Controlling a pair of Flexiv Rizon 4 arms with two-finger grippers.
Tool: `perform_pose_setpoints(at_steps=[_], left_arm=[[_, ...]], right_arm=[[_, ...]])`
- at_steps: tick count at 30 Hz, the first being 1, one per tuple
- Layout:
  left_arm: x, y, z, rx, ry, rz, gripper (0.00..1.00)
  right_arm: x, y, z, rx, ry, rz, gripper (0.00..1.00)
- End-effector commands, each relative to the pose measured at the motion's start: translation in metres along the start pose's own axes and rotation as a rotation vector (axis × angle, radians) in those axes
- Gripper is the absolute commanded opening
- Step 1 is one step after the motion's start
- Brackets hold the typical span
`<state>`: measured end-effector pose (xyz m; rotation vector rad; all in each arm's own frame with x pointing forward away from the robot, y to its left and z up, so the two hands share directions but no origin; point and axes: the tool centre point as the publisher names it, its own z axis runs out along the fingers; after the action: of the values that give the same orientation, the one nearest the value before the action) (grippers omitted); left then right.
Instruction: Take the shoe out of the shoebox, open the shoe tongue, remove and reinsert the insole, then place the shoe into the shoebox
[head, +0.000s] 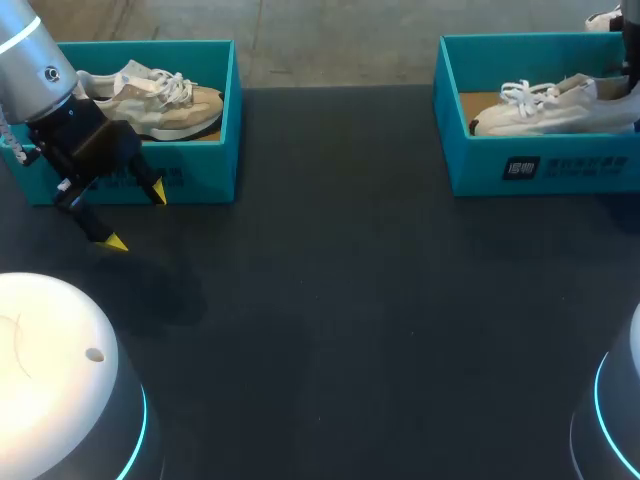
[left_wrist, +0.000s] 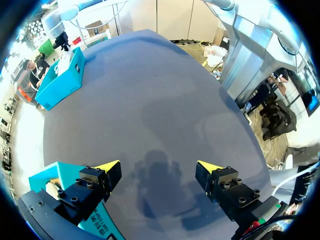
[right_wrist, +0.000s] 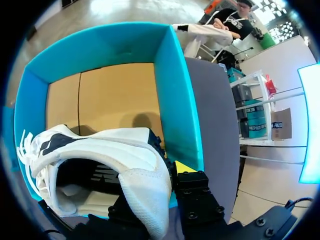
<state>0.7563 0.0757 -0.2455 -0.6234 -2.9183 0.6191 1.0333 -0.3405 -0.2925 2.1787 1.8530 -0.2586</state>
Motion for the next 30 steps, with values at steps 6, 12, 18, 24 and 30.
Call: perform_pose_setpoints(at_steps=[6,12,18,24,30], left_arm=[[0.001,0.0,0.0,-0.002,0.0,0.0,1.0],[0.001,0.0,0.0,-0.002,0.0,0.0,1.0],[0.001,0.0,0.0,-0.002,0.0,0.0,1.0],[0.001,0.0,0.0,-0.002,0.0,0.0,1.0],[0.001,0.0,0.0,-0.002,0.0,0.0,1.0]], right_arm=[[-0.001,0.0,-0.001,-0.002,0.003,0.0,0.0],[0.005,0.006,-0.004,-0.016,-0.016,-0.009,0.0],[0.007,0.009,0.009,-0.013,-0.006,-0.021,0.0],[0.002,0.005,0.02,0.0,0.009,0.002,0.0],[0.003,0.001,0.037,0.016,0.01,0.006,0.0]])
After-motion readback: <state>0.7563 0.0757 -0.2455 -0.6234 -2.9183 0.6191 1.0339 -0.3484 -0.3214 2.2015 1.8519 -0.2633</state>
